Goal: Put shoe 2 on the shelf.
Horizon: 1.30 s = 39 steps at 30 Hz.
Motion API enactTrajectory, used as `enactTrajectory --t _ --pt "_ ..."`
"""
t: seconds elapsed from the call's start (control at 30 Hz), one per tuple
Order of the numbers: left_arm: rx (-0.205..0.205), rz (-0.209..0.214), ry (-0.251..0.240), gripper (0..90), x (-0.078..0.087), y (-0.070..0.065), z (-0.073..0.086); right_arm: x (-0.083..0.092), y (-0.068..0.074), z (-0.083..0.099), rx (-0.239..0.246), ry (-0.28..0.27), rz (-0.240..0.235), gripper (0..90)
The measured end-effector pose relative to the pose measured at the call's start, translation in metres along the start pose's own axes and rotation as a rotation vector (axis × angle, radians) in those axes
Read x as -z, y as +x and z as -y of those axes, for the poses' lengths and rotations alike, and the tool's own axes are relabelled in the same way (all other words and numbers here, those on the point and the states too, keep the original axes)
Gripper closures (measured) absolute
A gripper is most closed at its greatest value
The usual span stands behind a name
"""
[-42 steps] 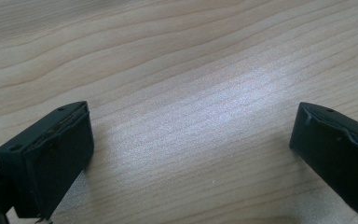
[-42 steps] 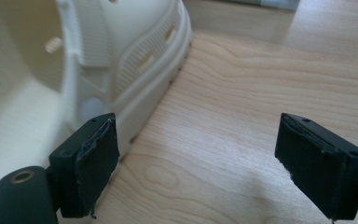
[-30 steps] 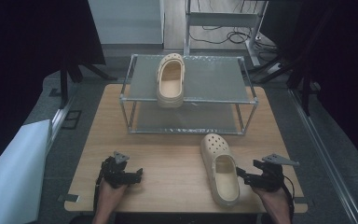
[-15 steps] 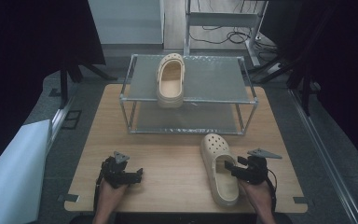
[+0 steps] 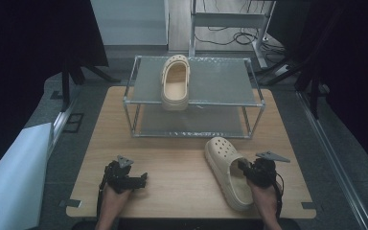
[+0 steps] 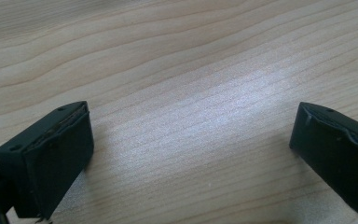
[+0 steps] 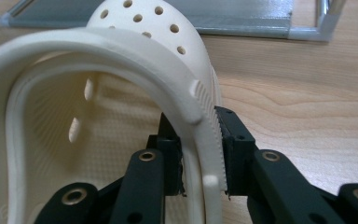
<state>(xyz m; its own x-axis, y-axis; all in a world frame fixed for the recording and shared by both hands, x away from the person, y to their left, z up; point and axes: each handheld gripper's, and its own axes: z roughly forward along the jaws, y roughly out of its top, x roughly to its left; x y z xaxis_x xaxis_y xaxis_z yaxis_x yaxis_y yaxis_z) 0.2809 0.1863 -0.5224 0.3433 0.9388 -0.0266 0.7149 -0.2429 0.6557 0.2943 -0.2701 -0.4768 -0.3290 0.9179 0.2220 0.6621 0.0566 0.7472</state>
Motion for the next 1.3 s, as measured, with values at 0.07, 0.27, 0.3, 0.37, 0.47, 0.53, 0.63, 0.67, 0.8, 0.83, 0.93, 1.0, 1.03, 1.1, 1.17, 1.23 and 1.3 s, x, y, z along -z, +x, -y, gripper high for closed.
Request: enactTrajectory --t 0.07,0.27,0.3,0.37,0.47,0.53,0.63,0.67,0.8,0.83,0.93,1.0,1.03,1.1,1.17,1.23,1.3 --pt "0.000 0.001 0.000 0.0 0.000 0.000 0.000 0.000 -0.003 0.000 -0.032 -0.005 -0.017 73.6" --pt "0.000 0.000 0.001 0.0 0.000 0.000 0.000 0.002 -0.014 0.001 -0.179 -0.022 -0.116 73.8" --pt "0.000 0.000 0.000 0.0 0.000 0.000 0.000 0.002 -0.015 0.001 -0.205 -0.023 -0.135 73.8" --pt "0.000 0.000 0.001 0.0 0.000 0.000 0.000 0.002 -0.019 0.001 -0.253 -0.039 -0.176 74.0" --pt "0.000 0.000 0.001 0.0 0.000 0.000 0.000 0.007 -0.019 -0.002 -0.297 -0.064 -0.221 74.1" --pt "-0.001 0.000 0.002 0.0 0.000 0.000 0.000 0.012 -0.019 -0.006 -0.316 -0.081 -0.240 74.1" --pt "-0.001 0.000 0.002 0.0 0.000 0.000 0.000 0.020 -0.015 -0.013 -0.315 -0.102 -0.254 74.1" --pt "-0.001 0.000 0.002 0.0 0.000 -0.001 0.000 0.023 -0.013 -0.016 -0.311 -0.109 -0.259 74.1" --pt "0.000 0.001 0.002 0.0 0.000 -0.001 -0.001 0.035 -0.005 -0.027 -0.310 -0.124 -0.294 74.1" --pt "0.000 0.001 0.001 0.0 0.000 -0.001 -0.001 0.038 -0.003 -0.030 -0.315 -0.127 -0.303 74.1" --pt "-0.001 0.001 0.002 0.0 0.000 -0.001 -0.001 0.048 0.002 -0.041 -0.309 -0.143 -0.318 74.1" --pt "0.000 0.002 0.001 0.0 -0.001 -0.001 -0.001 0.052 0.004 -0.047 -0.309 -0.150 -0.324 74.1" --pt "0.001 0.001 0.000 0.0 -0.001 -0.001 -0.001 0.054 0.005 -0.051 -0.310 -0.151 -0.329 74.1" --pt "-0.002 0.001 0.000 0.0 -0.001 -0.001 -0.001 0.058 0.006 -0.057 -0.315 -0.154 -0.342 74.1" --pt "-0.002 0.002 0.001 0.0 -0.001 -0.001 -0.001 0.062 0.008 -0.064 -0.320 -0.158 -0.351 74.1" --pt "-0.002 0.002 0.001 0.0 -0.001 -0.001 -0.001 0.065 0.009 -0.070 -0.319 -0.162 -0.353 74.1" --pt "-0.002 0.003 0.003 0.0 -0.001 -0.001 -0.001 0.068 0.010 -0.077 -0.321 -0.165 -0.356 74.1"
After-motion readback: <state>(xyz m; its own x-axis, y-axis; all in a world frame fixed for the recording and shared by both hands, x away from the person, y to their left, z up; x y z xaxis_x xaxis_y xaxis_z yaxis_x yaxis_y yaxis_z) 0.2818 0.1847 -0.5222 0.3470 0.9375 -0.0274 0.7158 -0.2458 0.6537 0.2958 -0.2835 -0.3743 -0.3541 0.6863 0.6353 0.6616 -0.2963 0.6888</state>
